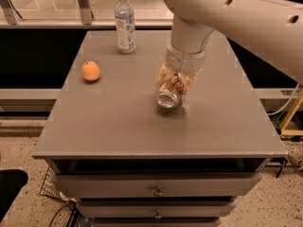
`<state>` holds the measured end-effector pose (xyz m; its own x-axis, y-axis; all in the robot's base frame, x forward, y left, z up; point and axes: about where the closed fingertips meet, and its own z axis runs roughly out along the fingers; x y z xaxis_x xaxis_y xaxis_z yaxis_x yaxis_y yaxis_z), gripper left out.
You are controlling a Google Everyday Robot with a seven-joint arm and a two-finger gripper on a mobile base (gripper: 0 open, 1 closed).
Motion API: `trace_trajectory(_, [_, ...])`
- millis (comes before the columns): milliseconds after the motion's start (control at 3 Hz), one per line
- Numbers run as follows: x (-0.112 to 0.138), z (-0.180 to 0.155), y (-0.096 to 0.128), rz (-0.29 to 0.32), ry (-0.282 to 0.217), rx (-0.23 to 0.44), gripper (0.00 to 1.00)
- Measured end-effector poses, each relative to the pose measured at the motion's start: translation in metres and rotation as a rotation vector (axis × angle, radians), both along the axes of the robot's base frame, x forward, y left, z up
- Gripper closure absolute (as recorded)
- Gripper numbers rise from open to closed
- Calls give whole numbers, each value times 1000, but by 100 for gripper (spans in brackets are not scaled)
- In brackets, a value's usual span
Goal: Place orange can upright
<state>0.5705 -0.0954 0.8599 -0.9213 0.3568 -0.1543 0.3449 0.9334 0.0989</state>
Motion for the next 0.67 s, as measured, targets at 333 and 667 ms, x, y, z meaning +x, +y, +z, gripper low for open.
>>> trace_trajectory(333, [9,41,-20,35,-175,-36,100])
trace_trajectory(667, [2,78,-48,86,-346,-24,100])
